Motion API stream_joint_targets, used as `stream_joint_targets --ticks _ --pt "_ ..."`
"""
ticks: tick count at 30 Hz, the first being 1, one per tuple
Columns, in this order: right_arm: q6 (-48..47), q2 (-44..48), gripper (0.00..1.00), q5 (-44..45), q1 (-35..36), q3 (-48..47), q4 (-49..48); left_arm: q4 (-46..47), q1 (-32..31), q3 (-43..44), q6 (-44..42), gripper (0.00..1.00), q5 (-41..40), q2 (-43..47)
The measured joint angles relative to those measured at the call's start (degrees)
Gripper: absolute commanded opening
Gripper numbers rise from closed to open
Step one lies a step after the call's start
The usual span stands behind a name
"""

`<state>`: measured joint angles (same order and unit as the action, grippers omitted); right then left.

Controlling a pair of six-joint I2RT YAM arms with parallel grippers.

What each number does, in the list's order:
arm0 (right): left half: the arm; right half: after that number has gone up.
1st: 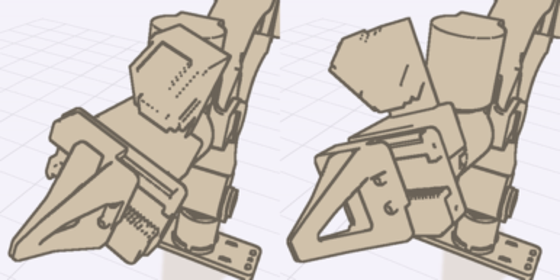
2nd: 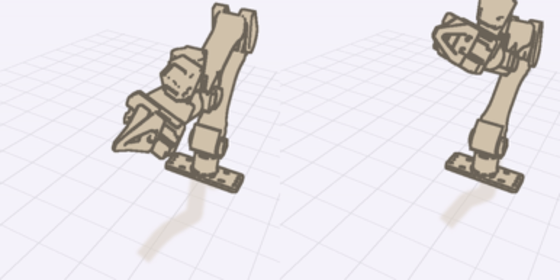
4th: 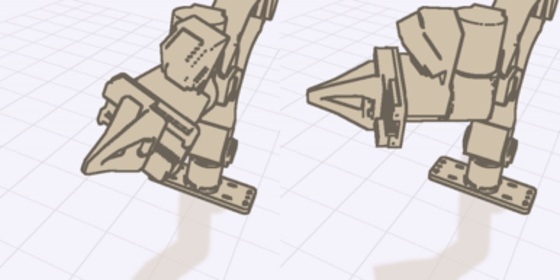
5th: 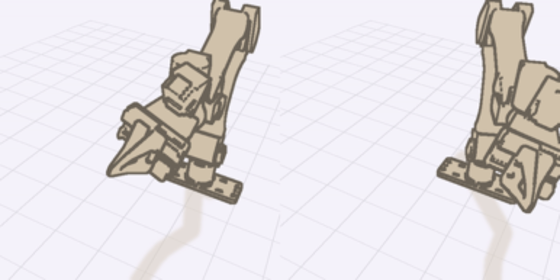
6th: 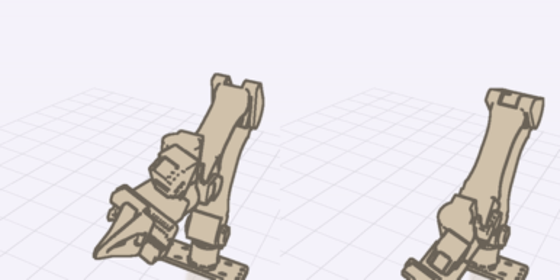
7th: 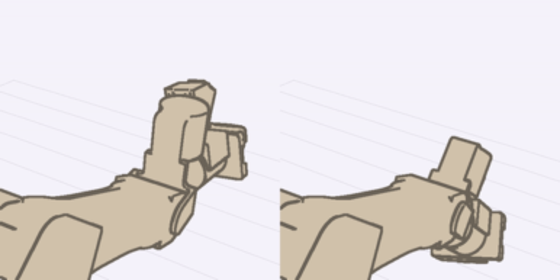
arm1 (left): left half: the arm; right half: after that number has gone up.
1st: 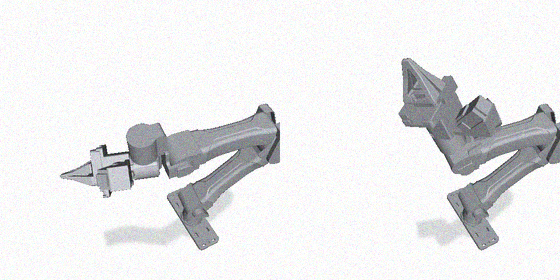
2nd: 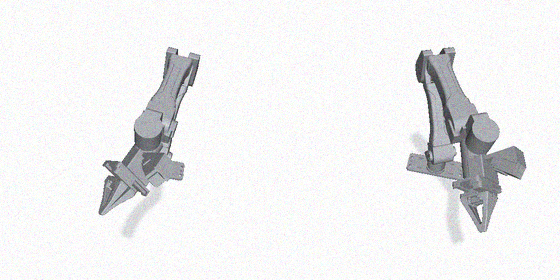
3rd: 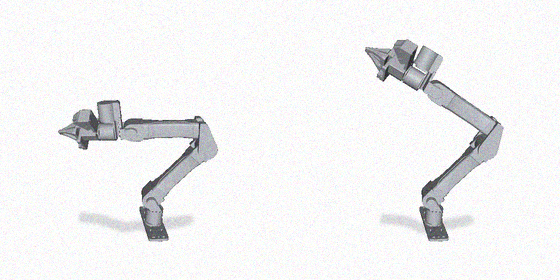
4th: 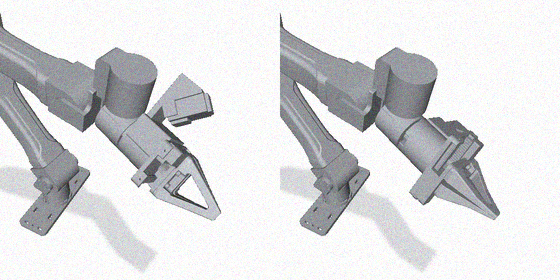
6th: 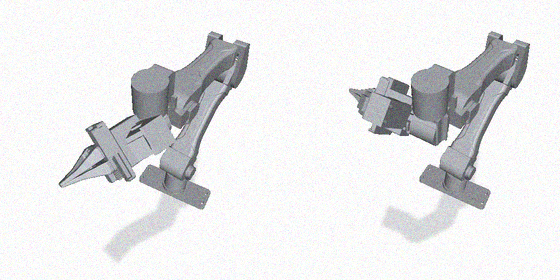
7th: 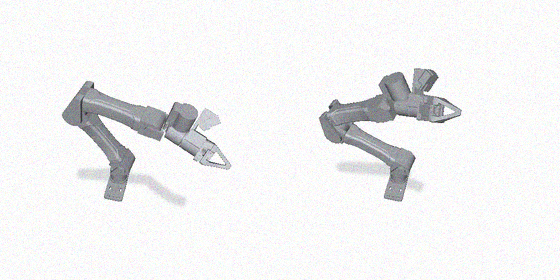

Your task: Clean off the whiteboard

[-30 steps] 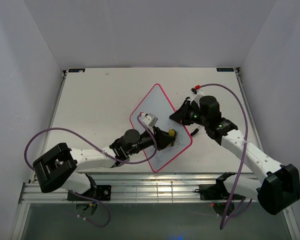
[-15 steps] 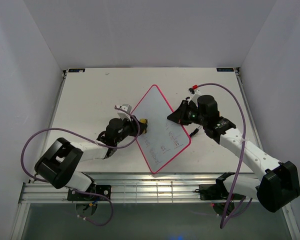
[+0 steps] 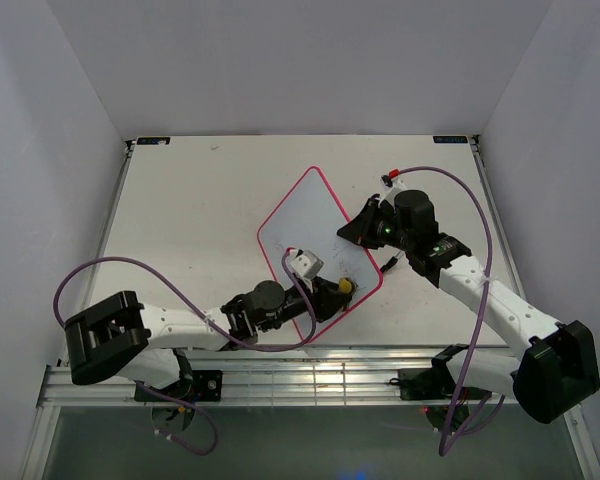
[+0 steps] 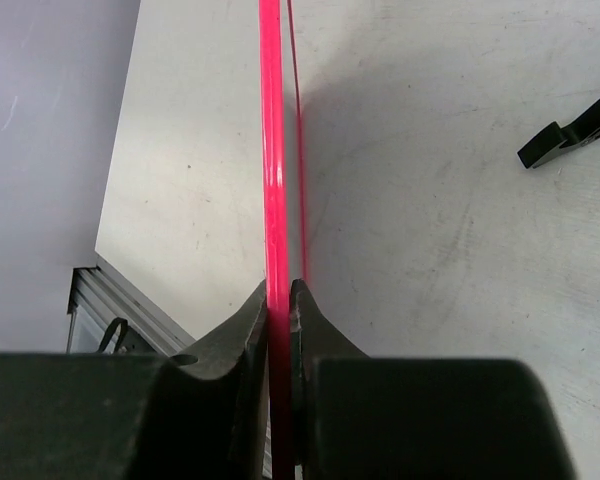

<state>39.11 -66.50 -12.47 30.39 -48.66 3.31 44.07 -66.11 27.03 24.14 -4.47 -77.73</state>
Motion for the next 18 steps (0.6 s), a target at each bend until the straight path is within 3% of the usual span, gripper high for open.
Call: stream_joint_targets --ticks 6,13,18 --pt "0.4 -0.1 0.08 0.1 -0.3 0.0 0.0 0.5 -1.0 0.5 0.2 0.02 -4.2 -0.8" --pt "0.8 -0.1 0.08 1.2 -0.2 0.0 -0.4 -0.3 10.0 -3.3 3.4 0.01 -4.5 -1.6" --pt "1.2 -0.1 0.08 1.9 -0.3 0.0 -0.2 4.2 8.8 -5.9 6.0 0.01 -7.8 -3.3"
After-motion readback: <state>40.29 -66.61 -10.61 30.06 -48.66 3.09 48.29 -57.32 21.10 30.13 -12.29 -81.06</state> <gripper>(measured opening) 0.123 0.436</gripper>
